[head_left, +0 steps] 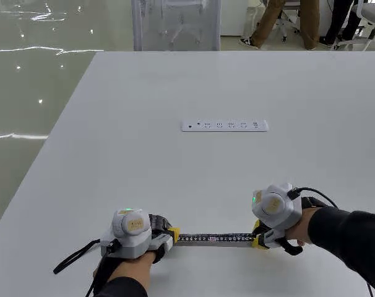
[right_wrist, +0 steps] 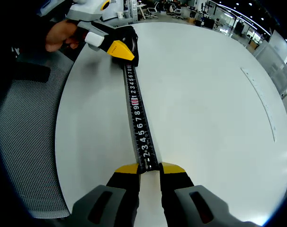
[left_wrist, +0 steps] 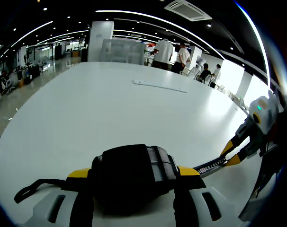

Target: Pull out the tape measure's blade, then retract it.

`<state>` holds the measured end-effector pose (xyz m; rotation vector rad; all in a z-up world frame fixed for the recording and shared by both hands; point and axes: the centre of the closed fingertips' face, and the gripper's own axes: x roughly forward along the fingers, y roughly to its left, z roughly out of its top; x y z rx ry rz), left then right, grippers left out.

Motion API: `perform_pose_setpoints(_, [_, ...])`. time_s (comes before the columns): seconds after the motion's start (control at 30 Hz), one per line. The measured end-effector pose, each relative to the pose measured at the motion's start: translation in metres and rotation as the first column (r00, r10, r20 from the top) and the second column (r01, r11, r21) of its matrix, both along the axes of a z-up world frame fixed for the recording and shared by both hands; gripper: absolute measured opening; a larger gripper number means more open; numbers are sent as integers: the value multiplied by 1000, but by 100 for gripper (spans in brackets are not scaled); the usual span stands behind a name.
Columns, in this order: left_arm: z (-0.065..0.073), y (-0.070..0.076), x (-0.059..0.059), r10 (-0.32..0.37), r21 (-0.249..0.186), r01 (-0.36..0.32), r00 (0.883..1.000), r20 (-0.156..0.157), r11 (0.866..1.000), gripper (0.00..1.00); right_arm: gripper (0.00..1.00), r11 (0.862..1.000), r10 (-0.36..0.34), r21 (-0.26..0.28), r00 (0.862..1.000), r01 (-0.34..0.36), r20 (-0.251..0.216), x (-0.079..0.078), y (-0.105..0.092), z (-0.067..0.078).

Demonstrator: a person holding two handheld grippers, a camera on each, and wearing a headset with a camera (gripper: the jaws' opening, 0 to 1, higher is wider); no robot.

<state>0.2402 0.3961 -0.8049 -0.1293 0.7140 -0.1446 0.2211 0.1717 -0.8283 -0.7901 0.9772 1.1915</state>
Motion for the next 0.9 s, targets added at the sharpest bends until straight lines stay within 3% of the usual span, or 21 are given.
perform_pose_setpoints(0.9, [0, 2, 1, -1, -6, 1, 1000, 5, 1000, 65, 12, 999, 44, 21, 999, -44, 12, -2, 14, 0])
